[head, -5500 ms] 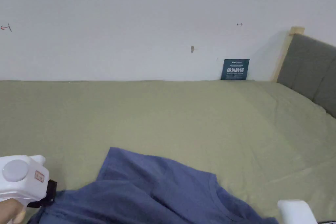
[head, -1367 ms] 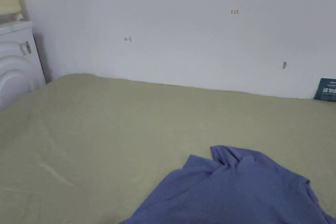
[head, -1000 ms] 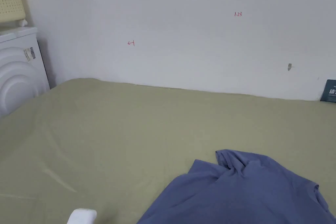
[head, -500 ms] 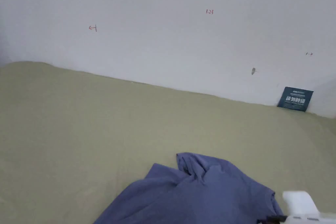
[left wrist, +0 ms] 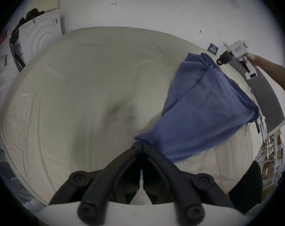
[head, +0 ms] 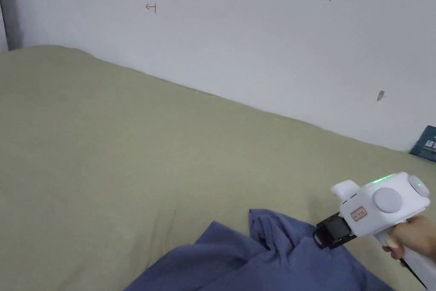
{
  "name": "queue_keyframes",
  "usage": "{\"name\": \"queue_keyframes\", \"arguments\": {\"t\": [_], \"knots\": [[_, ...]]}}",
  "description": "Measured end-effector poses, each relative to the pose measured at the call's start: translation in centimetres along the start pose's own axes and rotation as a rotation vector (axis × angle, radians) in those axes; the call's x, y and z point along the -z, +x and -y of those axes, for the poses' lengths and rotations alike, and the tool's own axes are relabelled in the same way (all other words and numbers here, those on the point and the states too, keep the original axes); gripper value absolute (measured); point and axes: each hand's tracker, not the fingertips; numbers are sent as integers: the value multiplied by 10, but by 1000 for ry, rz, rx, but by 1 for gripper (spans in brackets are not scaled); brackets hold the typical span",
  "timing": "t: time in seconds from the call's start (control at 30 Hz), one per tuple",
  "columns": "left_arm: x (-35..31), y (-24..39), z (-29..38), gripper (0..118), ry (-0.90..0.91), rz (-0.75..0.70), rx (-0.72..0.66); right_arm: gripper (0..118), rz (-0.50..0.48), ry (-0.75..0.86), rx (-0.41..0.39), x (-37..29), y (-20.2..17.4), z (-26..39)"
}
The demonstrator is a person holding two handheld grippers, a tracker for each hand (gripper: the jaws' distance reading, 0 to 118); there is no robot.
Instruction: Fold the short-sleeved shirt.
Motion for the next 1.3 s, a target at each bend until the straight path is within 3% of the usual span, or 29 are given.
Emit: {"name": "queue_keyframes", "arguments": {"t": [0.1, 0.13, 0.17, 0.2, 0.23, 0.27, 0.3, 0.33, 0.4, 0.43, 0.53, 0.67, 0.8, 0.9, 1.03, 1.13, 1.3], "knots": [[0, -1, -1, 2, -4, -3, 0, 100, -28, 22, -49, 18, 0, 5], [0, -1, -1, 2, -4, -3, 0, 94, -50, 18, -53, 17, -2, 0], [0, -2, 0, 2, 0, -3, -4, 76, -63, -5, -31, 15, -4, 0], [0, -2, 1, 2, 5, -3, -10, 59, -150, -3, 13, 11, -5, 2], [-1, -1, 2, 2, 13, -4, -18, 41, -120, 39, -9, 3, -10, 6], [-1, 0, 3, 2, 18, -6, -23, 0, -64, 74, -62, -3, -14, 3], [-1, -1, 3, 2, 18, -6, -28, 0, -10, 102, -96, -10, -19, 5], [-2, -1, 3, 2, 20, -7, -31, 0, 33, 121, -69, -20, -21, 6], [-5, 0, 1, 2, 19, -7, -38, 0, -34, 131, -36, -36, -21, 10], [-7, 0, 0, 2, 22, -8, -47, 0, -4, 170, -28, -49, -21, 12], [-21, -2, -5, 2, 64, 10, -92, 0, -40, 255, 51, -87, -17, 20], [-46, -9, -32, 2, 135, 61, -111, 0, -3, 356, 87, -140, -16, 26], [-59, -13, -93, 2, 217, 64, -59, 0, 23, 440, 208, -187, 2, 23], [-61, -11, -151, 2, 248, 70, -26, 0, 84, 484, 226, -219, 14, 18], [-57, -2, -229, 2, 268, 51, 44, 0, 152, 517, 322, -249, 41, 9], [-50, 9, -282, 2, 257, 33, 134, 0, 205, 538, 397, -263, 62, 3], [-39, 32, -355, 2, 298, -32, 155, 0, 288, 636, 493, -277, 88, -4]]}}
